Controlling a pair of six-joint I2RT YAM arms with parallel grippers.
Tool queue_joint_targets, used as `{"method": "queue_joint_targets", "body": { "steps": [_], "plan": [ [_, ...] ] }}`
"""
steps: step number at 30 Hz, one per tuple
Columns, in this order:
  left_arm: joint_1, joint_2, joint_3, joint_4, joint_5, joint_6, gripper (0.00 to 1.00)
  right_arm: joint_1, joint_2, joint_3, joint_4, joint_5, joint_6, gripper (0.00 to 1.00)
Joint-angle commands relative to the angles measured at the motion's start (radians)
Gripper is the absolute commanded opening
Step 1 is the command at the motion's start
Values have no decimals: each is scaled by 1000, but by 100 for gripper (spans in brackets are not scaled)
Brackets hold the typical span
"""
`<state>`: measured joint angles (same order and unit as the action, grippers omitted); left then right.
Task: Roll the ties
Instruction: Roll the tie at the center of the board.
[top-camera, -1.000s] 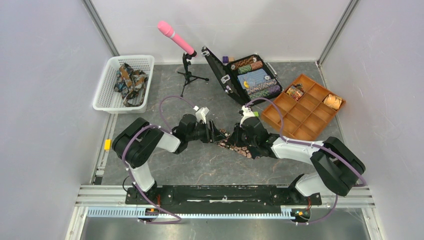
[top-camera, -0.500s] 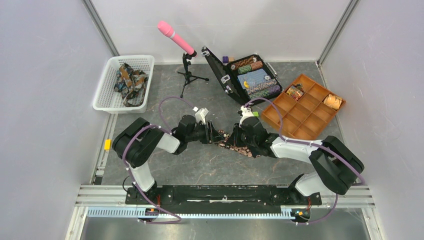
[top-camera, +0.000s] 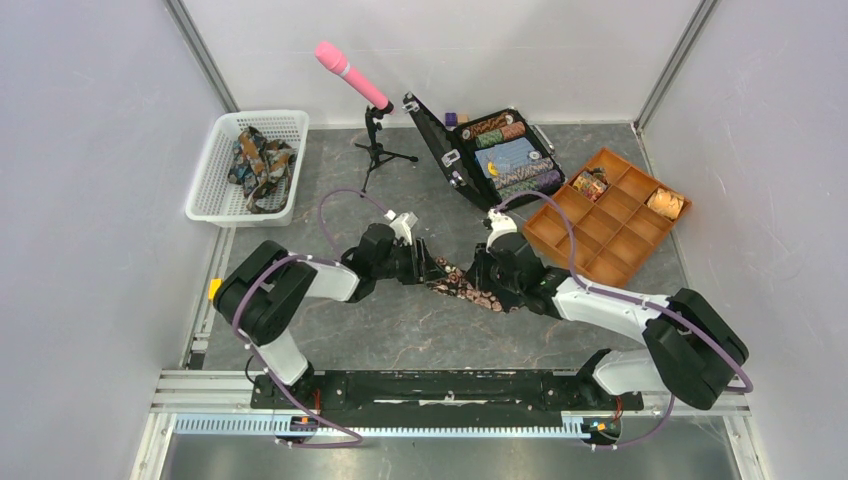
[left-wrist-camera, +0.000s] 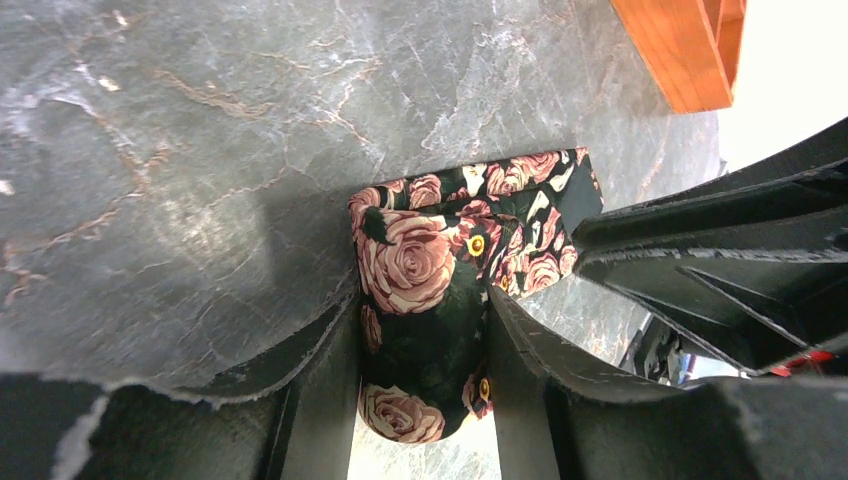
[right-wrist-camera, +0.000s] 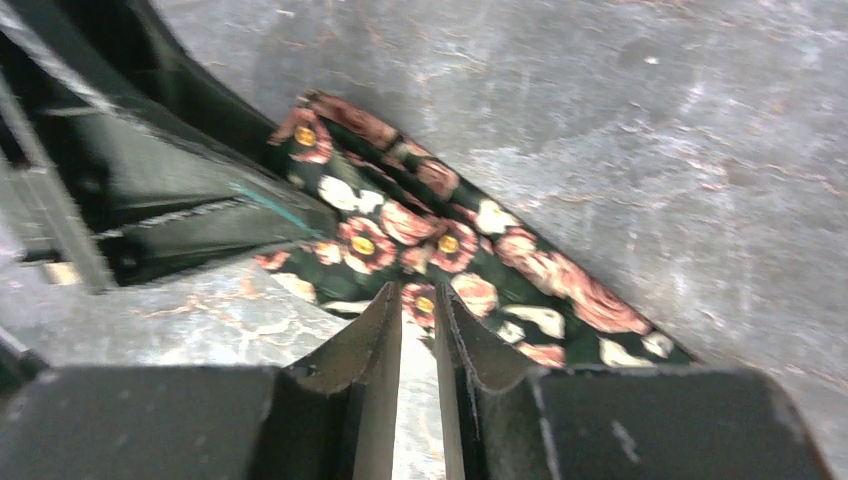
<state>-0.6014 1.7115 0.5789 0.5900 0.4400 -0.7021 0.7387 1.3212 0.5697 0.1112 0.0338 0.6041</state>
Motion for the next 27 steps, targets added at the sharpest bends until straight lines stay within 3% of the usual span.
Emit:
{"method": "queue_joint_targets", "body": {
  "steps": [1,12,27],
  "plan": [
    [0,-74,46,-173,-80,88,52,-14,-35,-33,-65,121,-55,24],
    [0,-158,89,-376,-192,162,52,-27,-72,-103,-90,180,-78,23],
    [-1,-231,120,-473,-282,181,52,-27,-89,-159,-62,45,-67,22]
  ]
}}
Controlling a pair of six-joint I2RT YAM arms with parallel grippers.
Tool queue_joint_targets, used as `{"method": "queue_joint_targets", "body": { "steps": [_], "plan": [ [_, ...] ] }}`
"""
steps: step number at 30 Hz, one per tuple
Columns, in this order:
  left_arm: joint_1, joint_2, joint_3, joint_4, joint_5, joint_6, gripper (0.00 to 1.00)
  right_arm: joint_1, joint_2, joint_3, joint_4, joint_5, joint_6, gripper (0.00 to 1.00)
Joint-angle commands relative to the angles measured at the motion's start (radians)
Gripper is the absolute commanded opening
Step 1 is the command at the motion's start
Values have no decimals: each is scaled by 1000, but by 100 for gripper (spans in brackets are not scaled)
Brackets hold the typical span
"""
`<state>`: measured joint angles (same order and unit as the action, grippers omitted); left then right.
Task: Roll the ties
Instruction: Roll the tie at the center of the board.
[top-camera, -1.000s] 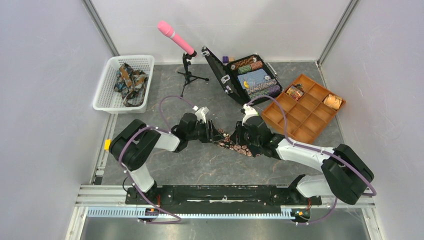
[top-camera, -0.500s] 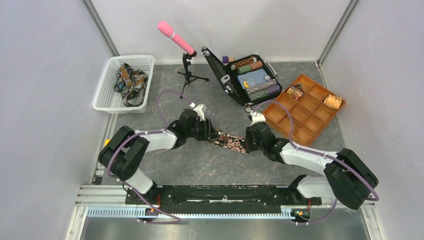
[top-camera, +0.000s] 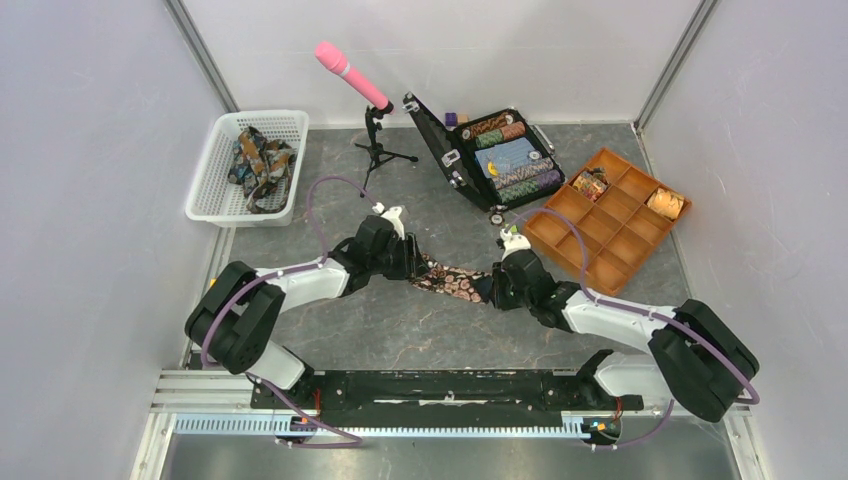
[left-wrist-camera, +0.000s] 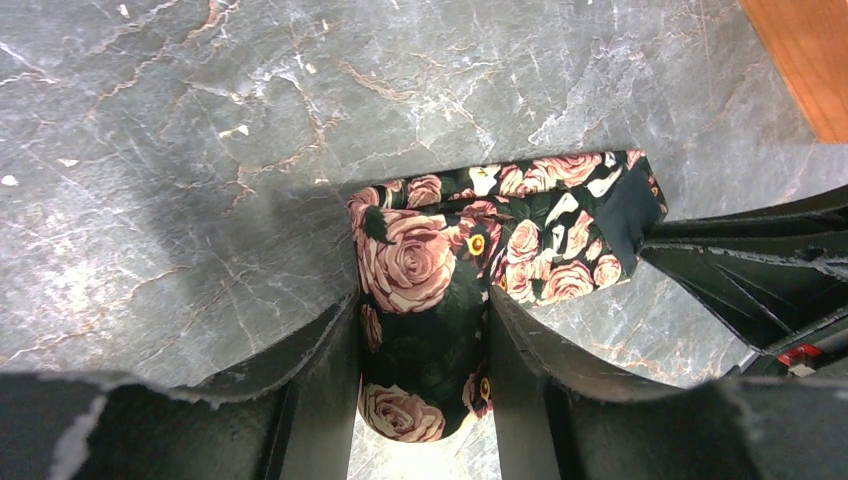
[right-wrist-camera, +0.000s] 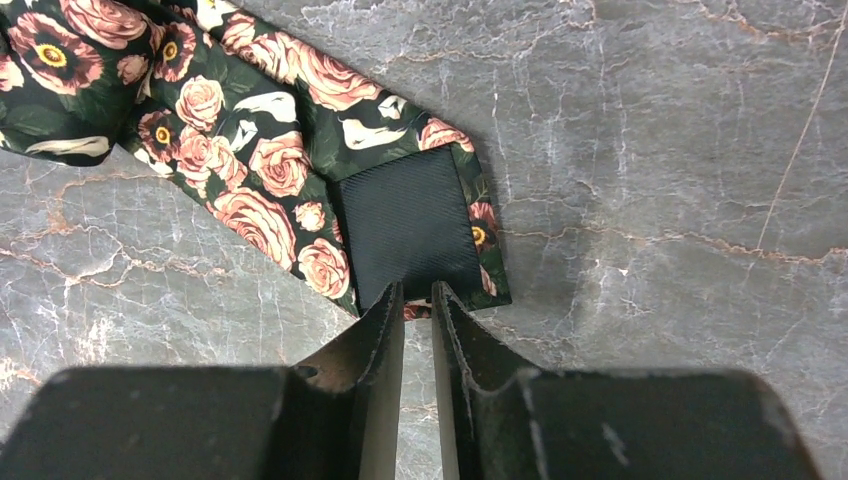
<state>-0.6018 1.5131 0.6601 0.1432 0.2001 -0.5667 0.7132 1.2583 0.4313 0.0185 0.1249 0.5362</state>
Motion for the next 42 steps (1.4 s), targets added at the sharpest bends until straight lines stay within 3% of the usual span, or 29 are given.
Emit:
{"method": "queue_joint_targets", "body": {
  "steps": [1,16,31,42],
  "plan": [
    [0,-32,43,-32,-44,48,52,-1,-32,-28,32,-52,4,22],
    [-30,-54,82,-103,-108,105,52,5,-102,-56,28,-142,39,22],
    [-159,-22,182,-241,-369,191,51,4,-205,-33,-17,-71,25,22],
    [-269,96,321,-382,-605,222,50,4,-234,-59,-17,-43,36,22]
  ]
}}
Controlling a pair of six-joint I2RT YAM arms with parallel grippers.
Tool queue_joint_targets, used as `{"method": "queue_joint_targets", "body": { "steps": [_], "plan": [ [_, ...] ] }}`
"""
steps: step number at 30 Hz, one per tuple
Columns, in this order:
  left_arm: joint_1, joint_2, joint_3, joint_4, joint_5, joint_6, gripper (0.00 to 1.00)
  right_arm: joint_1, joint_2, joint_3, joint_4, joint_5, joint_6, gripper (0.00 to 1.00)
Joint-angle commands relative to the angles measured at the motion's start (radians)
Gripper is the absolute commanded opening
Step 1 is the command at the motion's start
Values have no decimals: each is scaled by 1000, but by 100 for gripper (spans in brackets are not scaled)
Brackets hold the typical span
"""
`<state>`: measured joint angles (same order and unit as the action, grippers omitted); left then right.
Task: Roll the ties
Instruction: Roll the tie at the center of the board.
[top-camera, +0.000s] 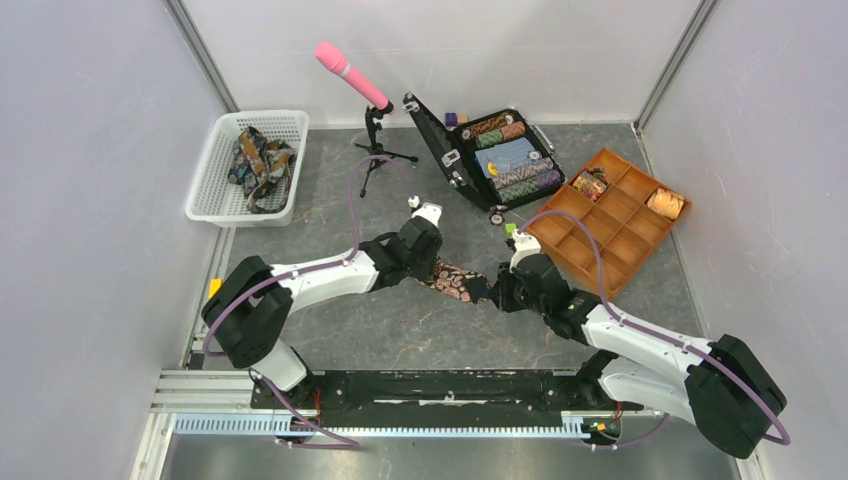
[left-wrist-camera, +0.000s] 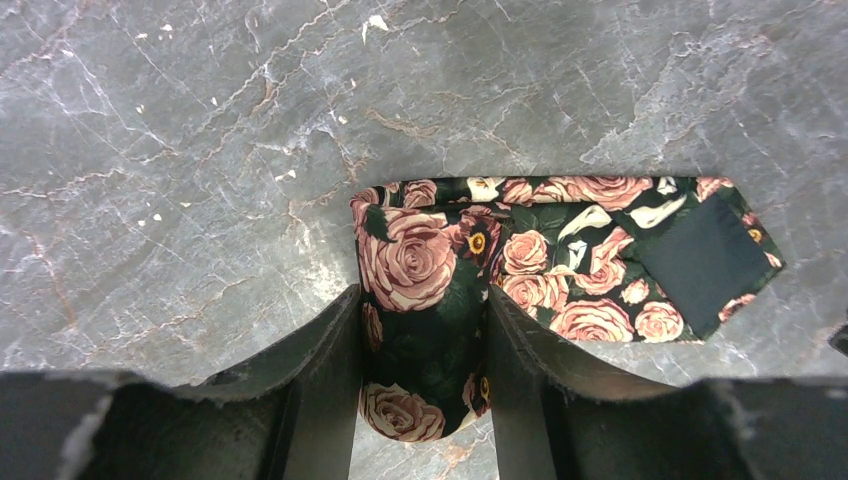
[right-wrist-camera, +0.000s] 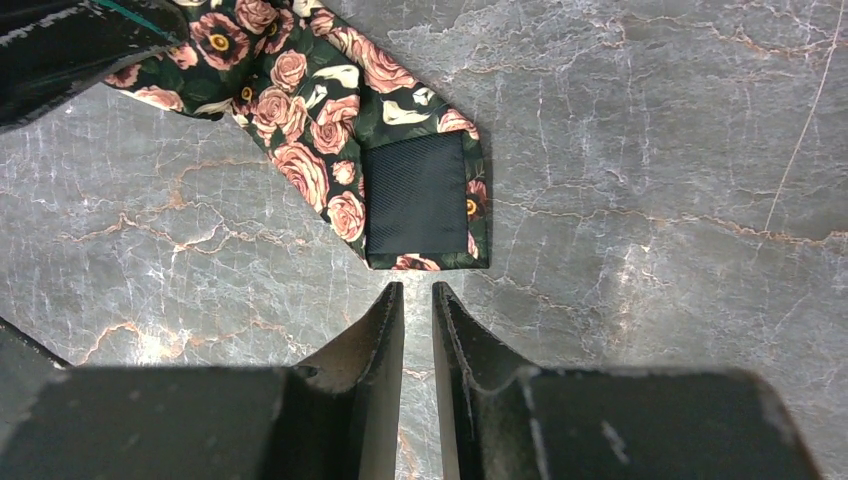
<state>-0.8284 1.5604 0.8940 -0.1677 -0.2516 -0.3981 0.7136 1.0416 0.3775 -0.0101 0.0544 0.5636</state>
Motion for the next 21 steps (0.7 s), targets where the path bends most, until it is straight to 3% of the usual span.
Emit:
{"method": "queue_joint_targets", "body": {
  "steps": [1,9,21],
  "plan": [
    [-55,66,105,-94,-184,57,50,4,-17,-5,13,27,9,22],
    [-132,167,214,-206,-379,75,49,3,-52,5,-31,54,13,22],
    [-236,353,379,-372,-648,107,50,3,-225,94,-162,193,23,23]
  ]
}}
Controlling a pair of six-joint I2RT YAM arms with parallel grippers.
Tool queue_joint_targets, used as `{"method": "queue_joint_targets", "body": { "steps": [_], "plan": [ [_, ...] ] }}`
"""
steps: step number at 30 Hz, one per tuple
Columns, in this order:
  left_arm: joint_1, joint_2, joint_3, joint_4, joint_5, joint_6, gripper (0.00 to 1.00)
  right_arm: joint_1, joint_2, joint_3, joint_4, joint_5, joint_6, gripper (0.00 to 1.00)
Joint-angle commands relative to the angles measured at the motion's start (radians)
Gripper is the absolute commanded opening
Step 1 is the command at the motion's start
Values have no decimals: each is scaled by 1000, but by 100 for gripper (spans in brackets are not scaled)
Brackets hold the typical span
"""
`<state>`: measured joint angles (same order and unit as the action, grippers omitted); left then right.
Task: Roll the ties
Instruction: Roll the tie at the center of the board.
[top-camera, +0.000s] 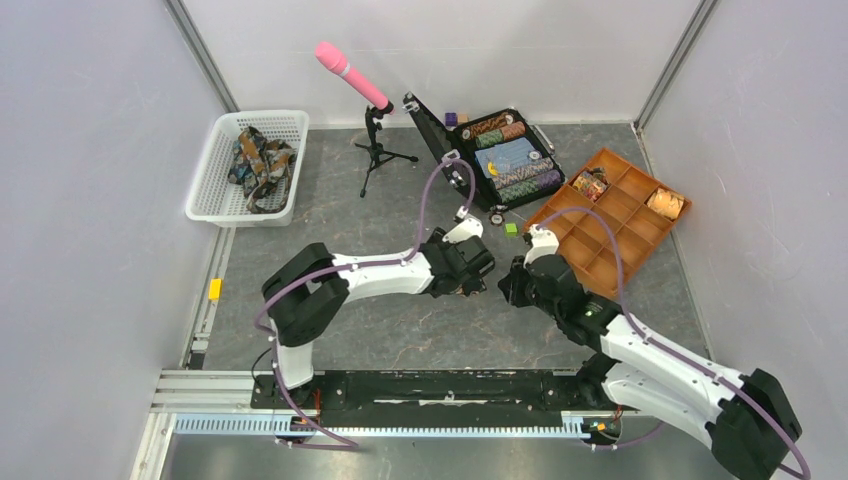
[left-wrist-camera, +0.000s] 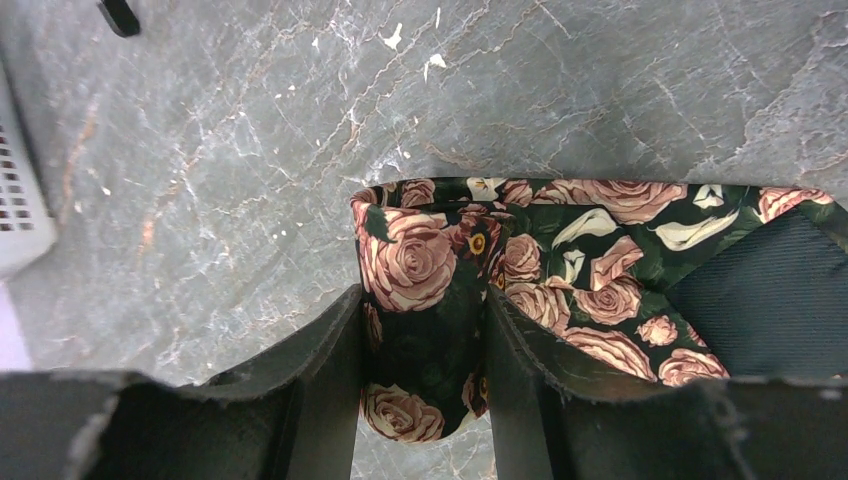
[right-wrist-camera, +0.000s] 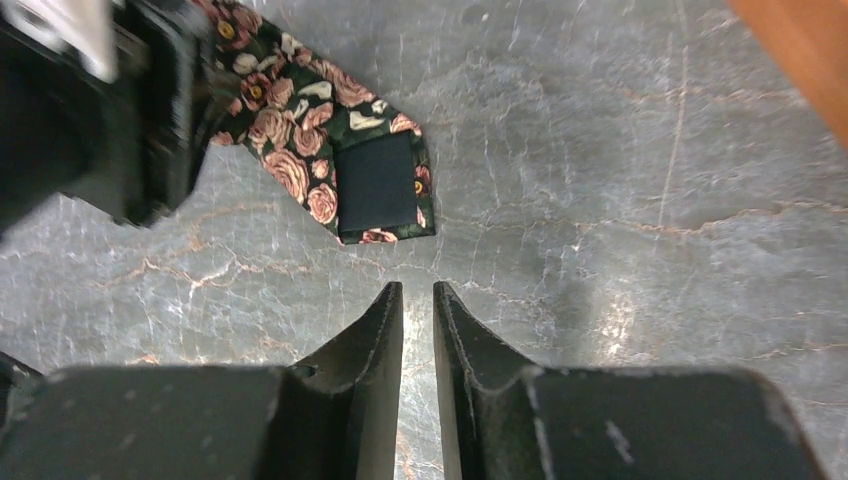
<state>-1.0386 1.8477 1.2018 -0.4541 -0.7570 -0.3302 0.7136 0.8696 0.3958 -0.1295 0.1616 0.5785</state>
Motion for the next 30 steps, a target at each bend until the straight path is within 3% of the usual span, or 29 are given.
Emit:
{"method": "queue_joint_targets", "body": {
  "steps": [1,11,23,30],
  "plan": [
    [-31,82,82,-96,-157,37,50,3,-68,83,-60,104,10,23],
    [-78,225,191,-190,-255,22,51,2,-291,146,-181,326,-28,23],
    [-111,380,304,-304,-291,7,53,2,-280,140,-217,350,-51,23],
    [-112,381,308,-309,-270,3,61,2,-279,143,-217,358,-66,25]
  ]
}}
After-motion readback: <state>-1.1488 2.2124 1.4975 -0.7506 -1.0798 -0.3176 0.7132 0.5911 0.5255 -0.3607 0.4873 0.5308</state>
